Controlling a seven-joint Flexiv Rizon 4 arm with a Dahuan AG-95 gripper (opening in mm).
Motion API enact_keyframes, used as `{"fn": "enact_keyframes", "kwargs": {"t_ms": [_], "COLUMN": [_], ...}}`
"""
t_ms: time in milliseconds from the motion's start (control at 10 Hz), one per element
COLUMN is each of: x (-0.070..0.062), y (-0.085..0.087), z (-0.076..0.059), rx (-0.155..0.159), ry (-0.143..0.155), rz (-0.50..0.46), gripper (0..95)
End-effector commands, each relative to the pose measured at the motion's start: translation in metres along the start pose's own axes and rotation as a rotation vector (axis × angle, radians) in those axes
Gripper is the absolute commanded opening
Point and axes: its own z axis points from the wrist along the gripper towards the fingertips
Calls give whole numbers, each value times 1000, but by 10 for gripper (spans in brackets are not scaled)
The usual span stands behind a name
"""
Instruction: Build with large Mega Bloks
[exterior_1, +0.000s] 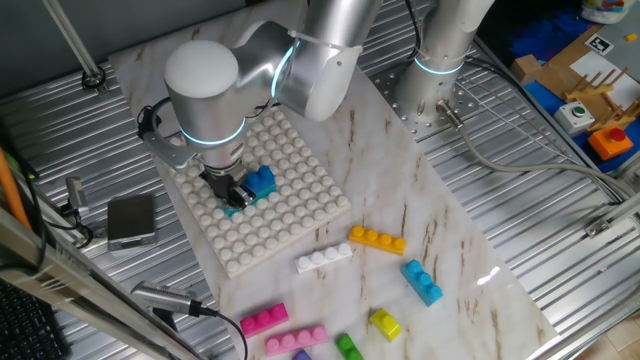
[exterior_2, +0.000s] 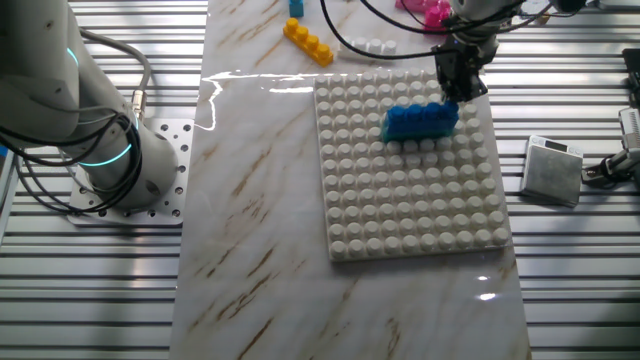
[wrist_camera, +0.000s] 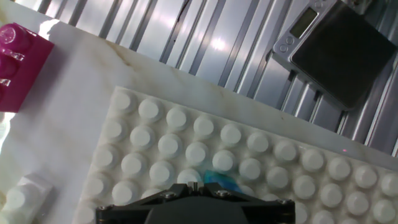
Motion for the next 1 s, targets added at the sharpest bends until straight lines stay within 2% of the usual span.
{"fn": "enact_keyframes", "kwargs": {"t_ms": [100, 400, 700, 1000], "x": [0, 1, 2, 4], "y": [-1, -4, -5, -2], "z": [0, 1, 0, -5], "rx": [11, 19, 7, 5], "ry": [3, 5, 1, 11], "rz": [-1, -7, -5, -3], "gripper": [0, 0, 0, 0]}}
